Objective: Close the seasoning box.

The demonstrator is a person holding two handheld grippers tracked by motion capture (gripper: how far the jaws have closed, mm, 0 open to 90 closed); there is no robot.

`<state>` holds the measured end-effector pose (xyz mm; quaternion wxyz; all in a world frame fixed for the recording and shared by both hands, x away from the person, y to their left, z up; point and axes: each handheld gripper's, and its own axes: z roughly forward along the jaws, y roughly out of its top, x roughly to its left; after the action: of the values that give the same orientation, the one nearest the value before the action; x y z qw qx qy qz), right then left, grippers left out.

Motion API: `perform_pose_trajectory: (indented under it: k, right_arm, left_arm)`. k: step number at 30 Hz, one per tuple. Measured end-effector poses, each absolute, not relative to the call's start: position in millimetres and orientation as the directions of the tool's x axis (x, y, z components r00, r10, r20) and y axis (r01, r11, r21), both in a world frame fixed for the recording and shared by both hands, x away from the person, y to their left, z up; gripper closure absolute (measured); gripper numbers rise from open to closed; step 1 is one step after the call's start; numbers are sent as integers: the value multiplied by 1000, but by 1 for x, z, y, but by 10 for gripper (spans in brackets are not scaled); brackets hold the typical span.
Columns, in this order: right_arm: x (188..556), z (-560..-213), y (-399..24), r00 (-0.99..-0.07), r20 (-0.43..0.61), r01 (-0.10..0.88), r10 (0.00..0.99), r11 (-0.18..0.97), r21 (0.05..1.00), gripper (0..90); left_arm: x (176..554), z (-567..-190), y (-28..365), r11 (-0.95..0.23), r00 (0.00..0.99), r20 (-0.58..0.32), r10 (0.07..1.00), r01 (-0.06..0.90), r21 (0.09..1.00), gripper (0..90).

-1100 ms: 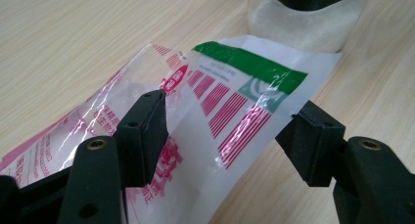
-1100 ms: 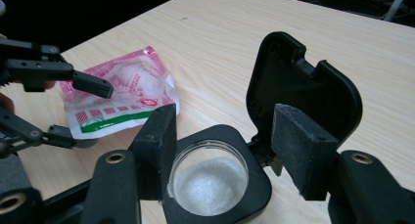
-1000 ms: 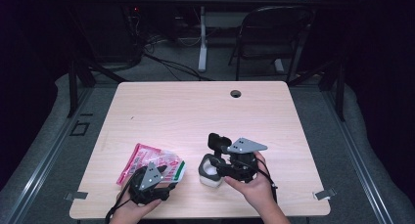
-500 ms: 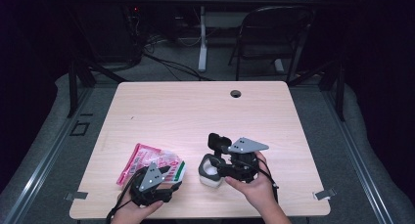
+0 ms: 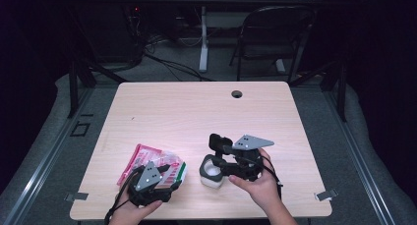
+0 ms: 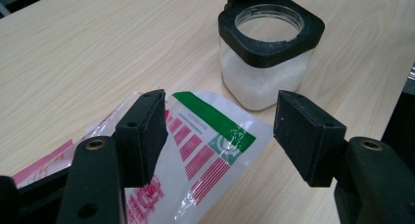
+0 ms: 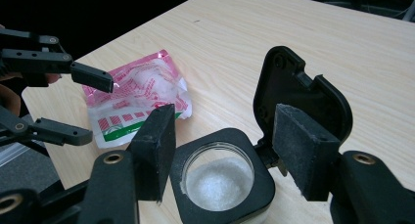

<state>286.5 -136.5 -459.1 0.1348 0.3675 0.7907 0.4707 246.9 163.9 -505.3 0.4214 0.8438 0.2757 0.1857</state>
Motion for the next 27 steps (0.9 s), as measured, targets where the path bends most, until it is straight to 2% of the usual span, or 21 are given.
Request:
perform_pose_trajectory:
  k: [7,13,17,27]
  right_arm:
    - [291,-456,-141,-689,148,484,709,298,823,414]
    - [291,-452,-142,-707,81,467,703,379,799,475]
    - [293,-448,-145,-718,90,474,690,390,789,506]
    - [302,-436,-153,-705,111,502,701,383,776,536]
  left_arm:
    - [249,-500,168,-482,774,80,628,306,821,370]
    - [251,-498,174,-479,759,84,646,317,819,380]
    - [253,-496,181,-469,742,88,665,322,822,414]
    - [261,-495,197,-418,702,47,711,368,830,418]
